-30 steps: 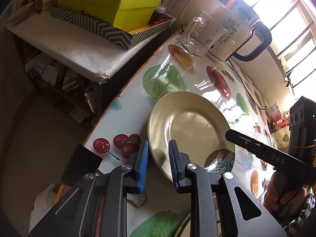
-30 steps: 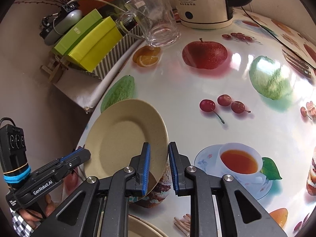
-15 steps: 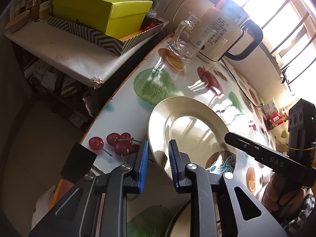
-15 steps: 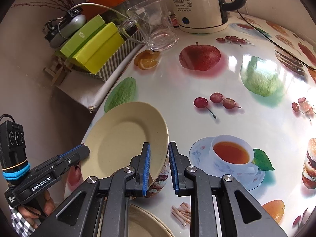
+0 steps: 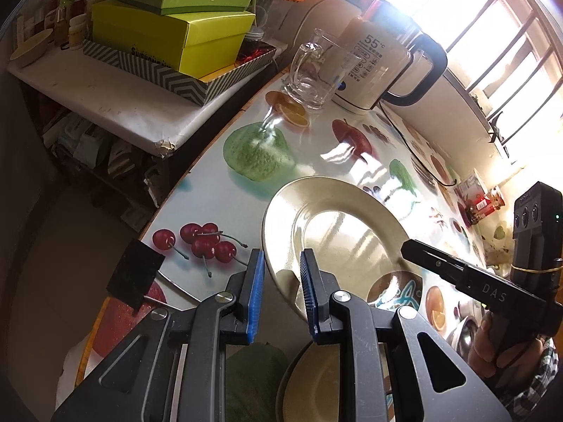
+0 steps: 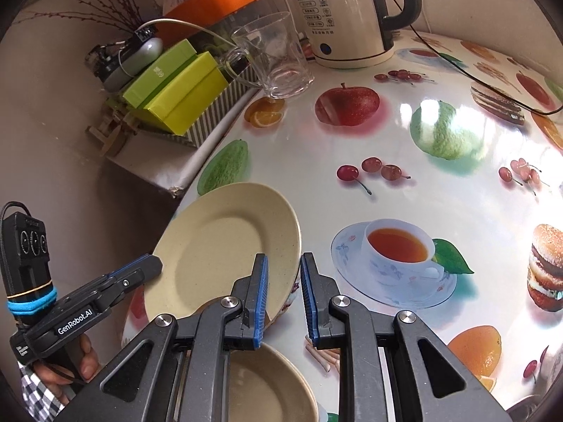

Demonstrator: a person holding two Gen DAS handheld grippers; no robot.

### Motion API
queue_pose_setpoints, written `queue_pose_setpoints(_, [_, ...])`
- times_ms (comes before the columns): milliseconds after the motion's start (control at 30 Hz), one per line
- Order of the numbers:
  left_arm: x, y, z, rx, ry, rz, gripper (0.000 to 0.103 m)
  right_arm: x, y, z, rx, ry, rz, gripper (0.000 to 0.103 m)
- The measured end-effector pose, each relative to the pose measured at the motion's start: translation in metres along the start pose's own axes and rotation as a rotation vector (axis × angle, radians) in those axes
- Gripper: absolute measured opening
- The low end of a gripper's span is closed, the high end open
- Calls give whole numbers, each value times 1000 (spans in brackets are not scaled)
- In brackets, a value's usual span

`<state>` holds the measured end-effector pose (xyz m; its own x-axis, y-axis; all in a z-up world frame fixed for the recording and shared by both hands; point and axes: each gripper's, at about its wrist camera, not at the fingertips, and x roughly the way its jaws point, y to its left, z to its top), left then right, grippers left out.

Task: Organize plates and bowls

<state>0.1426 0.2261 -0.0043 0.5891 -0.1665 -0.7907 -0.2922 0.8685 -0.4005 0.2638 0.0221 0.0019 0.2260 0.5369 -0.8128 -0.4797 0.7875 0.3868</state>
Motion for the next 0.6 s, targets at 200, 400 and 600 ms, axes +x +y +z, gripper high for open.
queue_pose_setpoints(200, [-11, -7, -8, 19, -13, -2, 22, -14, 1, -12, 4, -16, 3, 19])
queue_pose_setpoints(400, [-19, -12, -19, 29, -14, -10, 22, -27, 2, -24, 12, -29, 8, 19])
queue_pose_setpoints(600, [-25, -17, -30, 40, -16, -9, 22, -38, 3, -38, 4, -41, 2, 19])
